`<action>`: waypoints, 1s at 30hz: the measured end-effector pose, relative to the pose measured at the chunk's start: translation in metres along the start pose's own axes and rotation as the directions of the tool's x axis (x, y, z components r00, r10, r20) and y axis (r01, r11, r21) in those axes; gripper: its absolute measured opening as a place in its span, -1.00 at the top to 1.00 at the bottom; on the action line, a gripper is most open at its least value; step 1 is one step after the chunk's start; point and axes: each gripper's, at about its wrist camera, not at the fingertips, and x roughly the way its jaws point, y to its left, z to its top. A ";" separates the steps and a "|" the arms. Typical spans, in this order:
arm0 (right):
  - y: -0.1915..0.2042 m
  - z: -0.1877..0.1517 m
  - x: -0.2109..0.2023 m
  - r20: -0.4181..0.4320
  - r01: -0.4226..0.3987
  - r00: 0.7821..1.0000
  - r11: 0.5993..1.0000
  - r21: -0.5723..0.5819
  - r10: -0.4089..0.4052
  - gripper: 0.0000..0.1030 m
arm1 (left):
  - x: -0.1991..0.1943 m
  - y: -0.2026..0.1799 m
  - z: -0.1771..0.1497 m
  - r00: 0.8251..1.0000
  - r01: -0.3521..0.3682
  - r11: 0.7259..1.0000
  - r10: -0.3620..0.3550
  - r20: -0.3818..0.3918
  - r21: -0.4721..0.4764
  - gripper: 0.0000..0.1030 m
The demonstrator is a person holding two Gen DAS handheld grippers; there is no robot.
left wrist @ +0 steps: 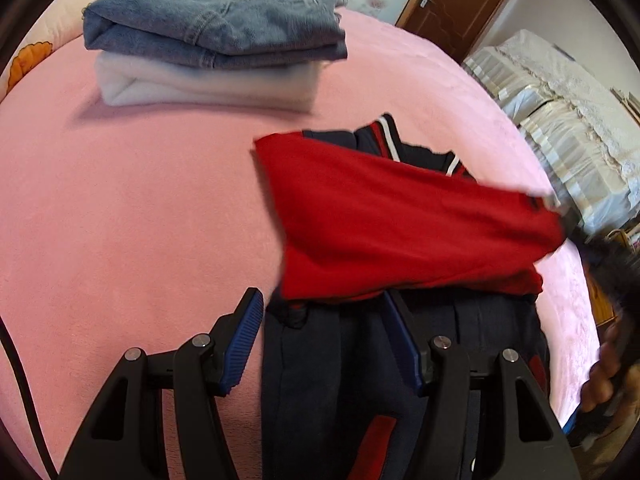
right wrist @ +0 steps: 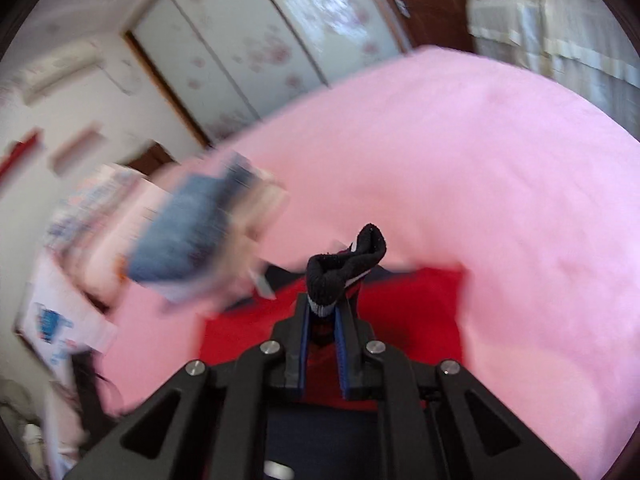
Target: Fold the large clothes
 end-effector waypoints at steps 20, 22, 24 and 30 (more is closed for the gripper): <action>0.043 -0.003 0.006 -0.023 0.058 0.998 0.976 -0.211 -0.064 0.40 | -0.016 -0.055 0.058 0.987 0.141 0.984 -0.149 0.068 0.107 -0.15; 0.054 -0.006 0.025 -0.049 0.042 0.997 0.970 -0.238 -0.055 0.40 | 0.006 -0.061 0.059 0.992 0.115 0.988 -0.120 0.039 0.106 -0.15; 0.054 -0.011 0.043 -0.089 0.029 0.995 0.969 -0.246 -0.052 0.42 | 0.031 -0.062 0.057 0.999 0.050 0.993 -0.049 -0.010 0.102 -0.14; 0.000 -0.020 0.065 -0.122 0.212 0.962 0.950 -0.227 -0.244 0.96 | 0.052 -0.040 0.049 0.999 -0.026 0.995 0.030 -0.039 0.101 0.11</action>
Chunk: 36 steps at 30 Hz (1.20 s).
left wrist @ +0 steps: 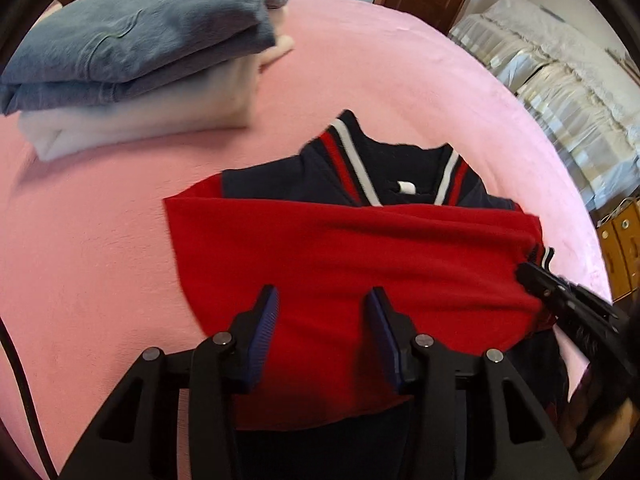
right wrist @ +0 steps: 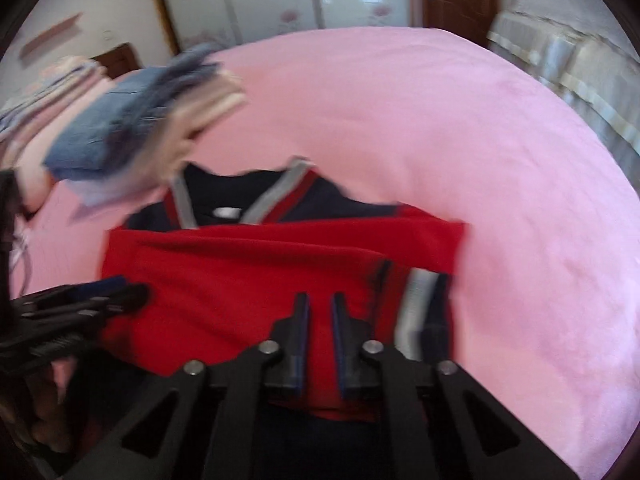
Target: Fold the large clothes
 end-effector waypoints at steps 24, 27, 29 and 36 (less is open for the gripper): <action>0.041 -0.047 -0.062 -0.017 -0.203 0.979 0.978 -0.040 0.203 0.94 | -0.064 -0.017 -0.057 0.999 0.013 1.000 -0.011 -0.040 0.026 -0.24; 0.037 -0.058 -0.071 -0.030 -0.226 0.974 0.974 -0.017 0.225 0.93 | -0.076 -0.016 -0.070 0.999 0.024 0.999 -0.023 -0.035 0.025 -0.24; 0.036 -0.065 -0.078 -0.035 -0.211 0.977 0.977 -0.033 0.210 0.94 | -0.086 -0.019 -0.079 1.000 0.009 0.999 -0.007 -0.027 0.049 -0.24; 0.027 -0.094 -0.112 -0.039 -0.195 0.980 0.981 -0.018 0.194 0.94 | -0.121 -0.021 -0.107 0.999 0.006 0.999 -0.005 -0.033 0.043 -0.24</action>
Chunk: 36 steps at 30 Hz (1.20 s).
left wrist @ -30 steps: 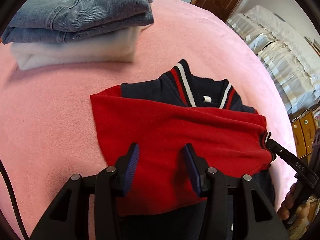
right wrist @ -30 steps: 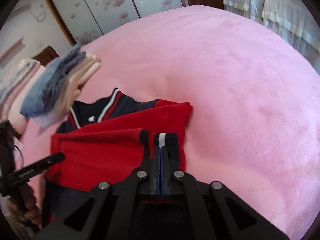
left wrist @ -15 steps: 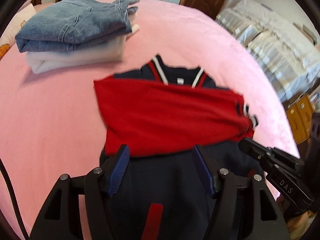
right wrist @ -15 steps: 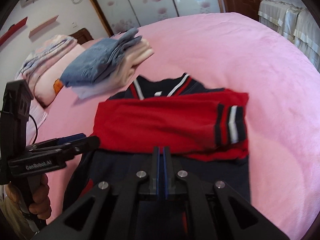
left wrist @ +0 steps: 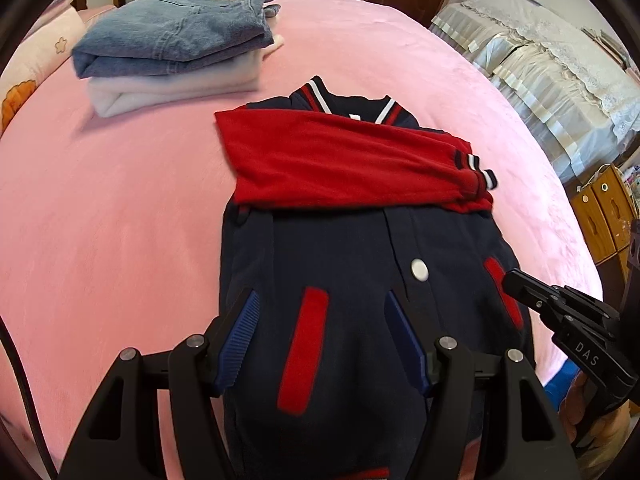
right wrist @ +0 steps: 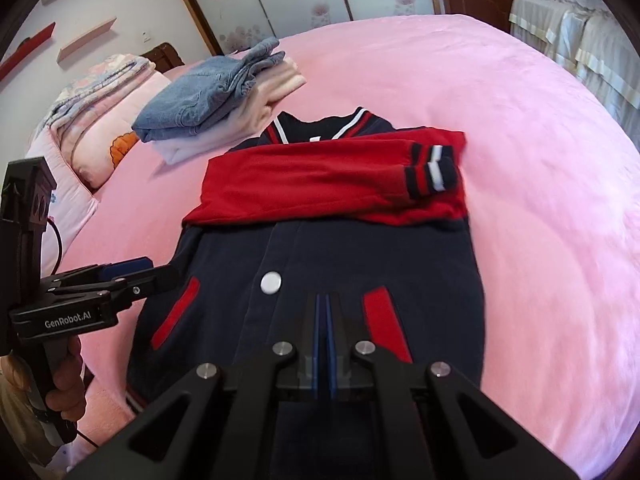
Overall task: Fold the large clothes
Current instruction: 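Open the right gripper and withdraw both grippers from the jacket, then move both grippers to the striped ribbed hem and grasp it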
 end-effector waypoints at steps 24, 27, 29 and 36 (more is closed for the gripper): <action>0.018 -0.046 -0.103 0.112 0.013 0.994 0.999 -0.032 -0.009 0.92 | -0.097 -0.018 -0.065 0.992 -0.045 0.999 0.041 0.121 0.028 -0.25; 0.015 -0.053 -0.102 0.095 0.046 0.995 0.998 -0.036 -0.042 0.24 | -0.090 -0.009 -0.072 0.994 -0.059 0.998 0.057 0.098 0.019 -0.33; 0.008 -0.061 -0.102 0.094 0.059 0.994 0.998 -0.028 -0.056 -0.03 | -0.083 -0.002 -0.077 0.995 -0.069 0.998 0.068 0.075 0.011 -0.34; -0.036 -0.093 -0.080 -0.035 0.080 0.996 0.997 0.021 -0.079 -0.03 | -0.040 0.036 -0.100 0.998 -0.054 0.996 0.050 -0.049 -0.066 -0.34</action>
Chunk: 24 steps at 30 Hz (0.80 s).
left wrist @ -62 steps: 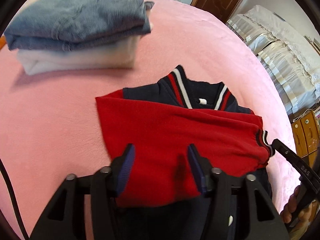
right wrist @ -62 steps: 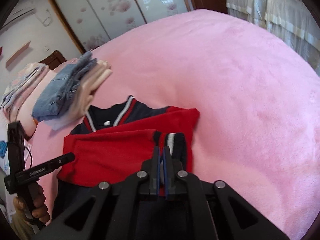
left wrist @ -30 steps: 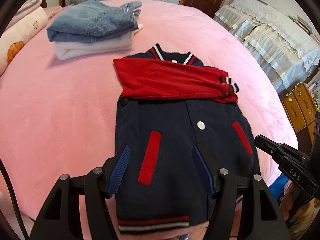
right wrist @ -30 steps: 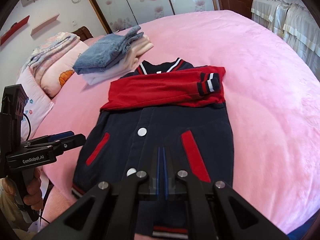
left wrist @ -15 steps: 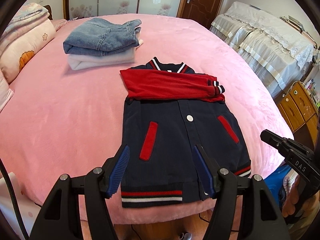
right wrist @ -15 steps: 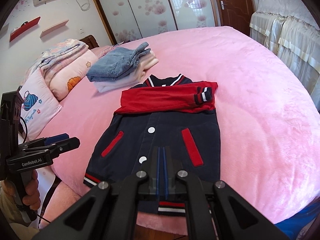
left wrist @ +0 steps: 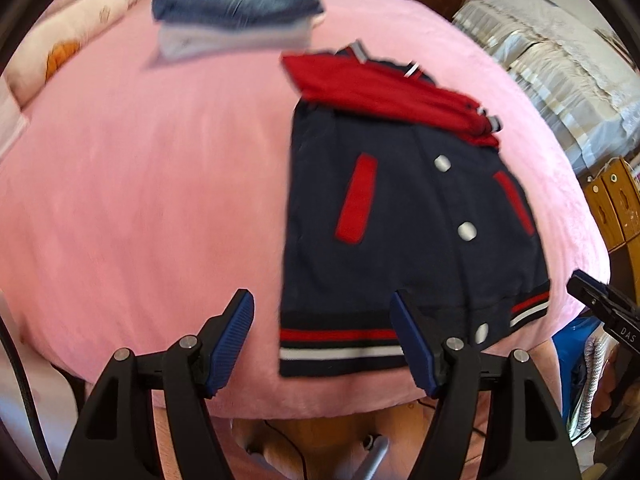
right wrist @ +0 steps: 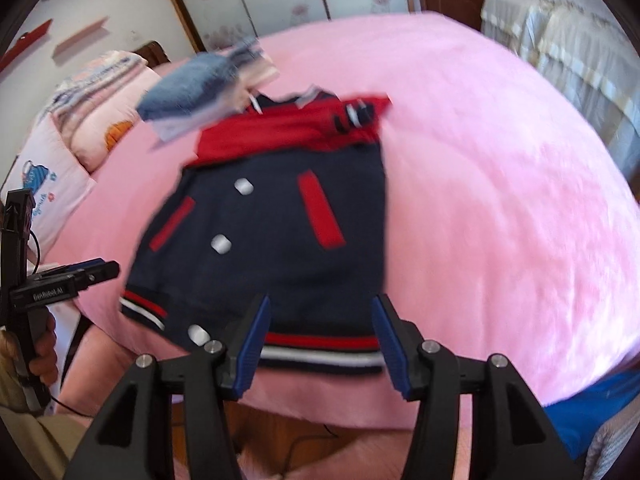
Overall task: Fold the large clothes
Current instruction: 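Move both grippers to the striped ribbed hem and grasp it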
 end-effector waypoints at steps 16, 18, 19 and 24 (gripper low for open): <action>-0.031 -0.025 0.043 -0.113 -0.064 0.991 0.998 0.020 0.066 0.07 | 0.040 0.040 -0.023 0.977 0.209 0.970 -0.213 -0.017 -0.121 -0.28; -0.031 -0.025 0.048 -0.120 -0.076 0.990 0.997 0.015 0.077 0.07 | 0.042 0.042 -0.024 0.975 0.216 0.968 -0.220 -0.018 -0.124 -0.25; -0.030 -0.025 0.049 -0.120 -0.081 0.989 0.997 0.014 0.082 0.11 | 0.042 0.042 -0.024 0.974 0.221 0.967 -0.225 -0.016 -0.125 -0.21; -0.028 -0.023 0.051 -0.133 -0.128 0.983 0.992 0.008 0.128 0.44 | 0.042 0.032 -0.024 0.964 0.261 0.960 -0.264 -0.026 -0.102 0.14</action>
